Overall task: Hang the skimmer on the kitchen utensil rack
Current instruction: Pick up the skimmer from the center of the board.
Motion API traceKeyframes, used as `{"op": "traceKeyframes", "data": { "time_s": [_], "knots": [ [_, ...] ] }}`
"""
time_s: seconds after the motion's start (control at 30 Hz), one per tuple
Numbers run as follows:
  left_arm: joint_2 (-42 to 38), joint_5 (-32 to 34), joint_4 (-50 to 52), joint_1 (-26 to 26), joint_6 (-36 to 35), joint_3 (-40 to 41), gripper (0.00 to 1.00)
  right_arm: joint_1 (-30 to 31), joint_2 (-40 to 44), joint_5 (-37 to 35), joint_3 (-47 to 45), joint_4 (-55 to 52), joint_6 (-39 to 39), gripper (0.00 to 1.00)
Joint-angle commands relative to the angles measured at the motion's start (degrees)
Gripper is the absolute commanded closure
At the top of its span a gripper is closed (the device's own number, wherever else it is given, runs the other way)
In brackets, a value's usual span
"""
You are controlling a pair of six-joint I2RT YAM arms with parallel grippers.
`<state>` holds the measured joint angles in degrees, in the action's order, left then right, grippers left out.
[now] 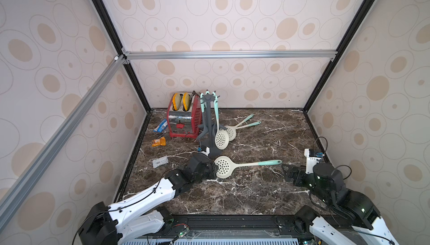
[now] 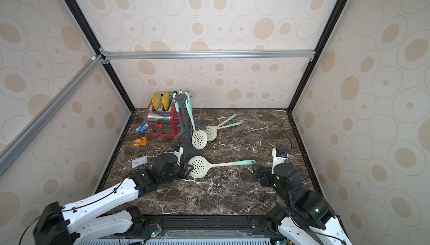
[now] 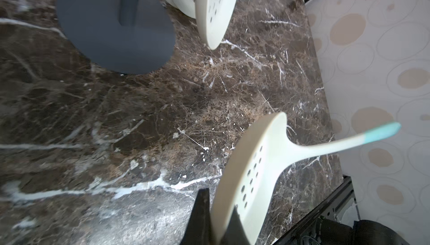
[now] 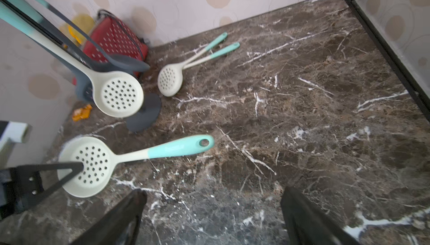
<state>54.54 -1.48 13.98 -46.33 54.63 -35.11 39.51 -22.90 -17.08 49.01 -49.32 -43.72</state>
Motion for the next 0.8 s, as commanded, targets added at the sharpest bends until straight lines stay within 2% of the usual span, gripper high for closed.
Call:
{"op": "traceKeyframes", "data": {
  "time_s": [0.0, 0.13, 0.27, 0.47, 0.6, 0.77],
  "knots": [
    [-3.5, 4.0, 4.2, 0.0, 4.9, 0.5, 1.00, -0.2, 1.6, -1.0, 0.0, 6.5, -5.2, 0.03],
    [-5.5, 2.6, 1.6, 0.0, 5.4, 0.0, 1.00, -0.2, -0.3, 4.7, -3.7, 15.7, -11.1, 0.03],
    [-6.5, 1.6, 1.4, 0.0, 4.7, -1.2, 1.00, -0.4, -4.0, 8.8, -7.9, 29.6, -14.7, 0.05],
    [-7.9, 0.4, 0.8, 0.0, 5.1, -1.4, 1.00, -3.5, -13.0, 16.8, -7.6, 40.6, -18.8, 0.06],
    [-9.4, 1.0, 1.6, 0.0, 5.0, -1.9, 1.00, -5.0, -16.2, 18.5, -6.5, 40.2, -21.2, 0.08],
    [-10.5, 1.4, 2.7, 0.0, 5.1, -2.5, 1.00, -5.9, -17.5, 16.9, -3.5, 32.3, -21.4, 0.10]
  ]
}}
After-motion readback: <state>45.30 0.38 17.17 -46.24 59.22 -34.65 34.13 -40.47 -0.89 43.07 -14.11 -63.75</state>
